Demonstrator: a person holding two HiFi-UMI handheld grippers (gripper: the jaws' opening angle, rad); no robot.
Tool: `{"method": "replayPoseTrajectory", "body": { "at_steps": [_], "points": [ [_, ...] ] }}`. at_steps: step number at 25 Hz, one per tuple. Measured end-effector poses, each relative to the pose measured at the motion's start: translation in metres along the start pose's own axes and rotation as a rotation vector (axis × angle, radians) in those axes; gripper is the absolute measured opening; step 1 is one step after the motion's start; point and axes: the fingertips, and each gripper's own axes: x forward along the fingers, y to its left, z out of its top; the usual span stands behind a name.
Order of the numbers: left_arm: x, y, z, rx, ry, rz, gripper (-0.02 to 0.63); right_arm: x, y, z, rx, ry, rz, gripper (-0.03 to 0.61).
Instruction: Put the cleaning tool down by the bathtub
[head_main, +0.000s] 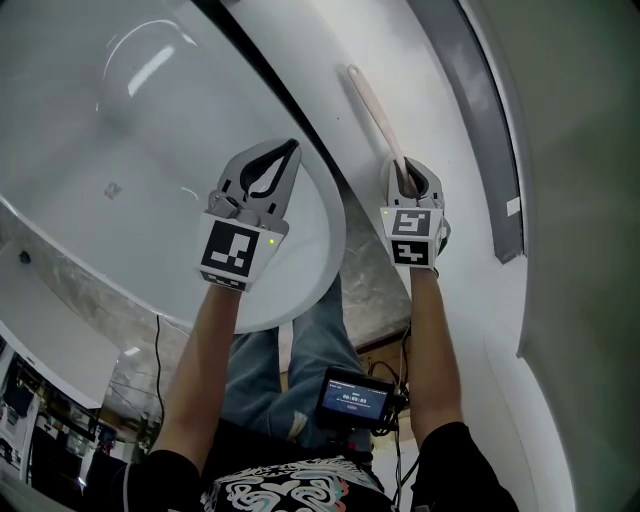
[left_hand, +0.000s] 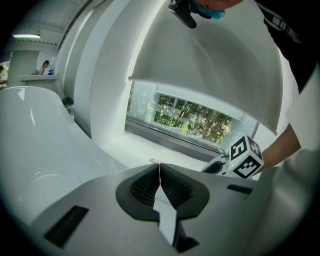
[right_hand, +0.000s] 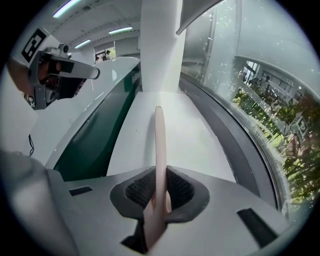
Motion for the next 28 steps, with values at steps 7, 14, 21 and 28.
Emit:
{"method": "replayPoseTrajectory", "body": {
  "at_steps": [7, 14, 21, 28],
  "points": [
    [0.0, 0.012, 0.0, -0.008, 0.002, 0.008, 0.017, 0.005, 0.002, 0.001, -0.049, 0.043, -0.03, 0.074],
    [-0.001, 0.01, -0.003, -0.013, 0.007, 0.01, 0.017, 0.009, 0.005, -0.003, -0.052, 0.088, -0.018, 0.075],
    [0.001, 0.01, 0.001, -0.006, 0.003, 0.013, 0.017, 0.007, 0.005, -0.001, -0.04, 0.078, -0.007, 0.075],
    [-0.006, 0.015, 0.006, -0.01, -0.005, 0.02, 0.017, 0.002, 0.004, 0.005, -0.029, 0.063, 0.008, 0.075]
  ]
}}
